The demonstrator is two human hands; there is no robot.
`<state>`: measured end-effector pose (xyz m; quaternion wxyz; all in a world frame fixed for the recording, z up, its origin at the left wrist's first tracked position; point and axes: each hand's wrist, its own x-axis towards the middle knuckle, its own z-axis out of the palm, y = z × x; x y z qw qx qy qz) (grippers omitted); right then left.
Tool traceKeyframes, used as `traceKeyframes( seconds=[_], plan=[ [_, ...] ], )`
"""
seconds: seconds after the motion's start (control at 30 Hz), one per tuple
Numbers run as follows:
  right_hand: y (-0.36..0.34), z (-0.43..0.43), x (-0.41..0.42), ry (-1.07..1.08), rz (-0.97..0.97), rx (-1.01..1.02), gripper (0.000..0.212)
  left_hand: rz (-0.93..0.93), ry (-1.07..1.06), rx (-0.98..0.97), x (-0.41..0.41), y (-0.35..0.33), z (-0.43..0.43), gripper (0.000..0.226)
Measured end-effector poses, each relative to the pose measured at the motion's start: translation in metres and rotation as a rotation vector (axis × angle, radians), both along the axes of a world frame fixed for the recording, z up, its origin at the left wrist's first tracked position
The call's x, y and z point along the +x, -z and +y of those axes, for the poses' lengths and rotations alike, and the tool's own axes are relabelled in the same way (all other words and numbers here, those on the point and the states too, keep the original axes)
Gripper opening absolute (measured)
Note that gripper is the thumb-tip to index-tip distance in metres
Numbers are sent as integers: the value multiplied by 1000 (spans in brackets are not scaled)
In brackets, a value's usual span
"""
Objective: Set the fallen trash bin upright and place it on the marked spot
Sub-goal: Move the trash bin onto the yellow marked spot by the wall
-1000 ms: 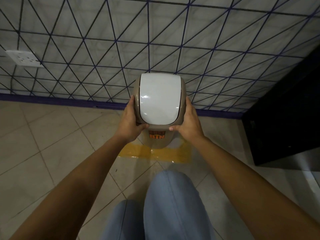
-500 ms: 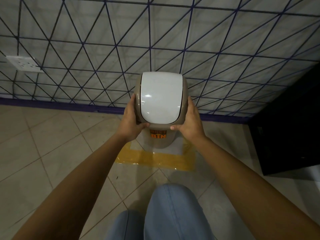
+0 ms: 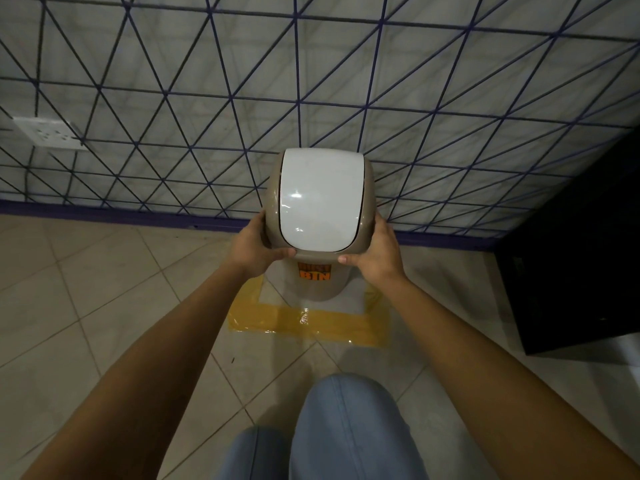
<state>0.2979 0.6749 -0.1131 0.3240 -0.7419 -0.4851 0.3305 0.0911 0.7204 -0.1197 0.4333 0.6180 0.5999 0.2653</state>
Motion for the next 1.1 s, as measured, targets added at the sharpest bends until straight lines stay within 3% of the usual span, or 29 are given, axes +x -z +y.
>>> traceKeyframes(
  seconds=[0.57,0.83,1.1],
  plan=[
    [-3,-1,-2,3,-30,-34,107,176,-47,40,2,0,-2,91],
    [-6,-10,-16,21,-244,-3,108,285,-221,208,15,0,-26,86],
    [-16,-40,-30,-15,-327,99,90,310,-175,325,8,-3,-61,72]
  ],
)
